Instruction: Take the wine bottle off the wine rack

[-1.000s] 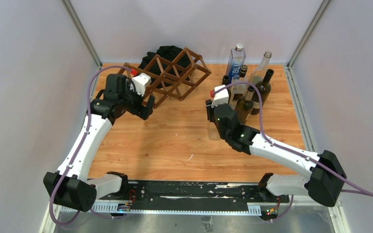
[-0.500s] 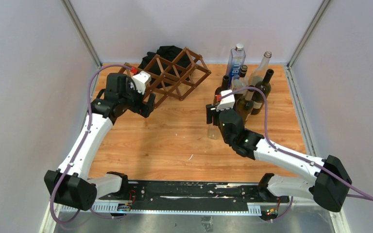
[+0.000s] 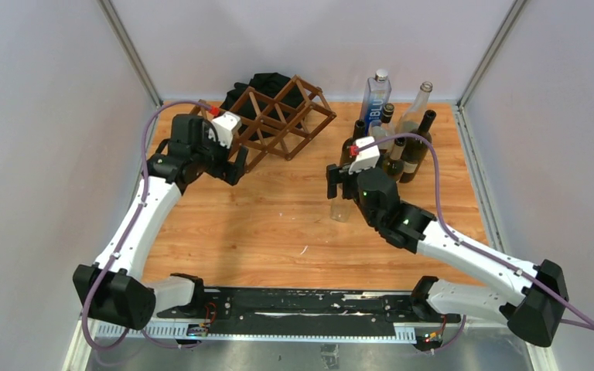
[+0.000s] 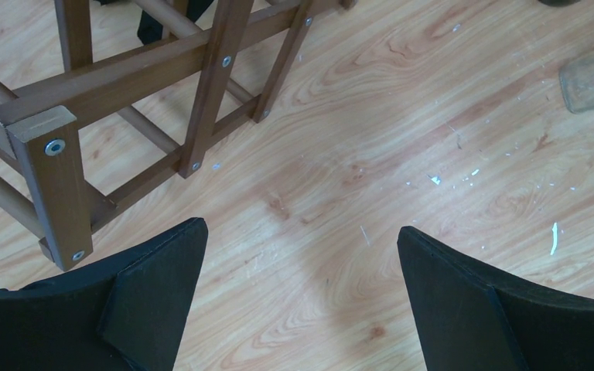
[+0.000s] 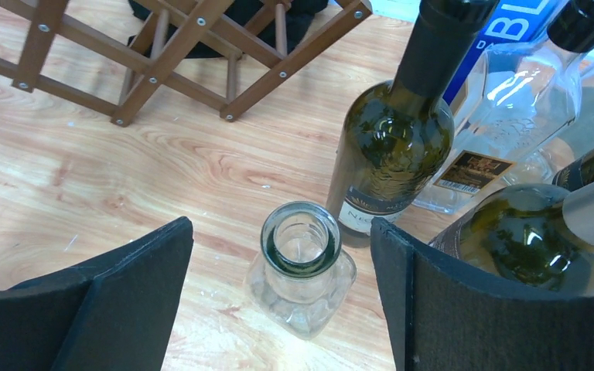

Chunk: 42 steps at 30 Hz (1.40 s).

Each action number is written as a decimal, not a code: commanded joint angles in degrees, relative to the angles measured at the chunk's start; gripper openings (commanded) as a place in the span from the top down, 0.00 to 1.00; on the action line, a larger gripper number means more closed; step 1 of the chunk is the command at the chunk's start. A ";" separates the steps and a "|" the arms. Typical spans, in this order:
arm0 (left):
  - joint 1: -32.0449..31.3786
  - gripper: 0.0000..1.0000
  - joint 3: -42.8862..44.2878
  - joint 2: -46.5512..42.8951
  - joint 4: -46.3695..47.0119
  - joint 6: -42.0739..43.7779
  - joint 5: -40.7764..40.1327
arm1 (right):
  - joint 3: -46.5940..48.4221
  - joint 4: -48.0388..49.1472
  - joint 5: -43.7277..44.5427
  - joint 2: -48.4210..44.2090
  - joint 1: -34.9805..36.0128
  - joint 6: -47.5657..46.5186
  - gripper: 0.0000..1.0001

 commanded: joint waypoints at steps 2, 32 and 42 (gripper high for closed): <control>1.34 0.00 2.08 0.81 1.49 -0.31 -0.19 | 6.44 -10.34 -3.32 -2.57 -0.57 1.55 0.10; 7.45 0.00 -27.71 4.33 34.61 0.32 0.52 | -8.41 -30.30 1.34 -14.37 -44.28 20.82 0.04; 7.45 0.00 -39.76 6.91 60.29 -3.36 -3.24 | -16.43 -11.98 17.84 -8.79 -47.77 16.39 0.06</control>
